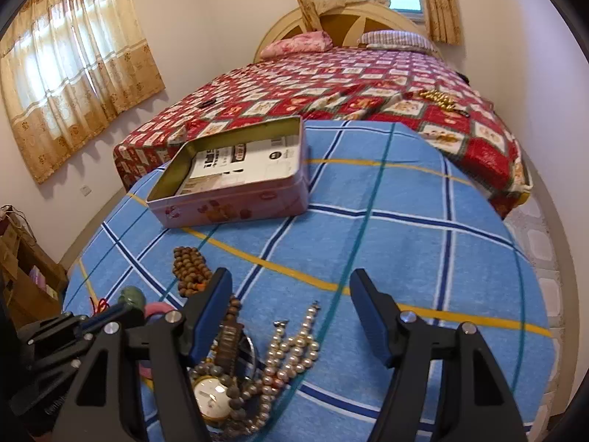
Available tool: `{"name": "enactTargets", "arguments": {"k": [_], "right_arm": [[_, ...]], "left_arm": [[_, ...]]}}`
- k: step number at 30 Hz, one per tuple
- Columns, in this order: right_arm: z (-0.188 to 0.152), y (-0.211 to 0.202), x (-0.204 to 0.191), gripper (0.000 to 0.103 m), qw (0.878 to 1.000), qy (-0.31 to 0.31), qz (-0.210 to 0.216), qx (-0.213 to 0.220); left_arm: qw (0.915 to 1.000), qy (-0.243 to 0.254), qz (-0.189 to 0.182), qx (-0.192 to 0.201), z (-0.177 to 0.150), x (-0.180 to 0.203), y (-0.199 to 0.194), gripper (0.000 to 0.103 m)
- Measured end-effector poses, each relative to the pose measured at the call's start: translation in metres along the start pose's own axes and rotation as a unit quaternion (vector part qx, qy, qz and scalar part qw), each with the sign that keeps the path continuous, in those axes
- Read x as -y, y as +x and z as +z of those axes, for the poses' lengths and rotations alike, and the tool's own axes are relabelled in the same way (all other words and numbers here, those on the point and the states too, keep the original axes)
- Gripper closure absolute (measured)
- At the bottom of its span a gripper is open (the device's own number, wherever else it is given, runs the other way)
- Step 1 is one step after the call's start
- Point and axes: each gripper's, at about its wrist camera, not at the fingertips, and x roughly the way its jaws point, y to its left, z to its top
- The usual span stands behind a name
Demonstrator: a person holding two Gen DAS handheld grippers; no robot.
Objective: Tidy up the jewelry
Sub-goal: 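Grasp the green jade bangle with the left tool while the right tool grasps the brown wooden bead bracelet, then carry the jade bangle with the left tool while the right tool carries the wooden beads into the pink tin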
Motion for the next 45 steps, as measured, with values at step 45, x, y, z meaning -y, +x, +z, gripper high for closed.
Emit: {"name": "enactTargets", "arguments": {"k": [45], "right_arm": [[0.102, 0.108, 0.002, 0.065, 0.995, 0.025, 0.098, -0.004]], "left_arm": [[0.9990, -0.020, 0.035, 0.019, 0.112, -0.028, 0.135, 0.095]]}}
